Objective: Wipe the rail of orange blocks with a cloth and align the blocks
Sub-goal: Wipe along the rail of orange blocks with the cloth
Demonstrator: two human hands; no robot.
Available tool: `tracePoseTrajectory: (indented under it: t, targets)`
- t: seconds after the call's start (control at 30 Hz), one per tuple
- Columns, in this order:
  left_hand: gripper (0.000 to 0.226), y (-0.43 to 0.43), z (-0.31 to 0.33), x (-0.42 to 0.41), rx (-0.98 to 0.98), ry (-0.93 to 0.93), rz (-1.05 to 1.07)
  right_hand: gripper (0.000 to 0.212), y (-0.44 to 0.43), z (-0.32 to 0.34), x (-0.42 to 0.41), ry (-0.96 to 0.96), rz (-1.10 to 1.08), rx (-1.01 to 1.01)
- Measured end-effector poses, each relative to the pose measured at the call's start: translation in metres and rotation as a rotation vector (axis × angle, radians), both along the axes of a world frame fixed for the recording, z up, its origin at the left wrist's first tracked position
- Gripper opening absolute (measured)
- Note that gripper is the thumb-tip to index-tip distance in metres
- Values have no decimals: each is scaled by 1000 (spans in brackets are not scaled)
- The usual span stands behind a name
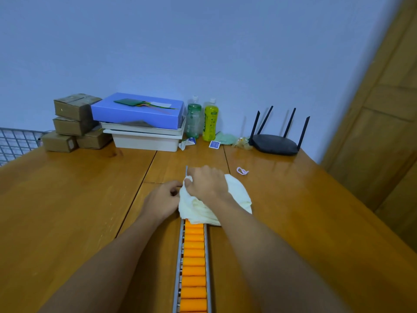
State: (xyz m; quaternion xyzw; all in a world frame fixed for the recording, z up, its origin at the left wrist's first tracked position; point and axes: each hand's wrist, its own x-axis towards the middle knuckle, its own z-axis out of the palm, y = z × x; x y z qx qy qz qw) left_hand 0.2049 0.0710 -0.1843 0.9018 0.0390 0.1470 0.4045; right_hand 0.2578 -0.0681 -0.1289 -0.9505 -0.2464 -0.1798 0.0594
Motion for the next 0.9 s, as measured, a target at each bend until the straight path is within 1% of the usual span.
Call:
tracePoseTrajectory:
  t: [0.1,0.23,0.33,0.5,0.73,0.9]
  targets:
    - [14,1,0,2,14,1,5,37,3,-6,-3,-44,-22,-85]
    - [27,3,-4,3,1,19,3,24,6,-1,-10,-85,-24,-212]
    - [30,4,-6,5,-11,21,4,21,1,3,-13,-78,-13,-249]
    - [30,3,-5,5,20,20,12,17,-19,8,-14,-69,-22,-285]
    - [30,2,-6,5,38,29,1,14,-36,10,-17,-41,-58,-261]
    - [33,3,-3,6,14,47,3,26,-47,18,-26,-77,-66,-102]
